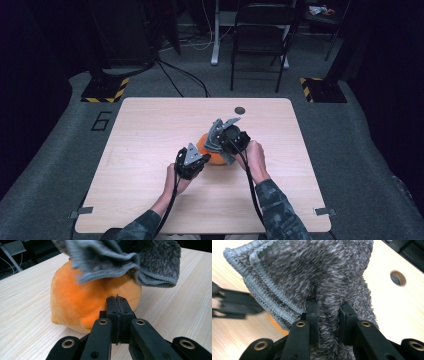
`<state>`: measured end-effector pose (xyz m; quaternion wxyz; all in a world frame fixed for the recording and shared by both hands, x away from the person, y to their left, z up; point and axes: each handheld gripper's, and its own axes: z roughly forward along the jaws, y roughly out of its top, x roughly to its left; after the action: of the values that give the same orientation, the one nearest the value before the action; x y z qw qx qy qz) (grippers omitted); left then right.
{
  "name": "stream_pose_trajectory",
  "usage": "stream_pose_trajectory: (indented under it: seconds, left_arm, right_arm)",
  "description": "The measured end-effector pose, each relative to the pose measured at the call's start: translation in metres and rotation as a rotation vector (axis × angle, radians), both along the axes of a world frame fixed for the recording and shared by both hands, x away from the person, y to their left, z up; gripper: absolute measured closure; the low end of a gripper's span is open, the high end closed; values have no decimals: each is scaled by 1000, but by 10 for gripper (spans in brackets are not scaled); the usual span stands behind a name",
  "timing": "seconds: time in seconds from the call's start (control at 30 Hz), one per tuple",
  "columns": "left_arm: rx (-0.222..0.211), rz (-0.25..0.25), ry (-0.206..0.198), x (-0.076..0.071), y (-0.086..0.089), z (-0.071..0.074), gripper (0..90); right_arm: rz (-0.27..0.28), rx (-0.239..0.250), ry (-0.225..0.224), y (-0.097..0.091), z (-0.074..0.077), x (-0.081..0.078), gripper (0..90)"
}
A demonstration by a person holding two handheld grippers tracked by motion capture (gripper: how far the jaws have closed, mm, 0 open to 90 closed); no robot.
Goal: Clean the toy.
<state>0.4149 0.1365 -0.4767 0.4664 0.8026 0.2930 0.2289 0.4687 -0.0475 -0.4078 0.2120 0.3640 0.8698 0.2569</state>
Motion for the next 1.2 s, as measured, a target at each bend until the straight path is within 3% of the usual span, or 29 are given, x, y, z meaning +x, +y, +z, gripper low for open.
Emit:
stream_pose_trajectory:
  seconds: [0.2, 0.43, 0.53, 0.67, 0.77, 0.8, 0.87, 1.0, 1.13, 1.2]
  left_arm:
    - [-5, -5, 19, 1, 2, 0, 900]
    - [-13, -13, 13, 2, 1, -1, 900]
    - [-13, -15, 13, 2, 1, -2, 900]
    - [-24, -10, 18, 3, 3, -2, 900]
    - [-21, -14, 14, 3, 3, -2, 900]
    - [-22, -12, 15, 3, 3, -2, 900]
    - [-23, -9, 11, 3, 3, -3, 900]
    - [-23, -11, 21, 3, 4, -2, 900]
    - [-28, -9, 20, 4, 4, -3, 900]
    - [-24, -9, 19, 4, 3, -3, 900]
  right_arm:
    - [-58, -4, 28, -25, -16, 5, 739]
    - [-136, -6, 101, -42, -40, 13, 738]
    - [-133, -18, 93, -44, -36, 12, 737]
    - [-79, 18, 30, -40, -16, 2, 737]
    - [-16, 26, -16, -25, -3, -9, 736]
    - [-13, 35, 0, -18, 0, -13, 736]
    - [33, 32, -28, -8, 2, -15, 736]
    - [49, 12, -26, 0, -4, -14, 735]
    - [27, 10, -9, -5, -9, -13, 736]
    - [-2, 13, 21, -10, -13, -13, 736]
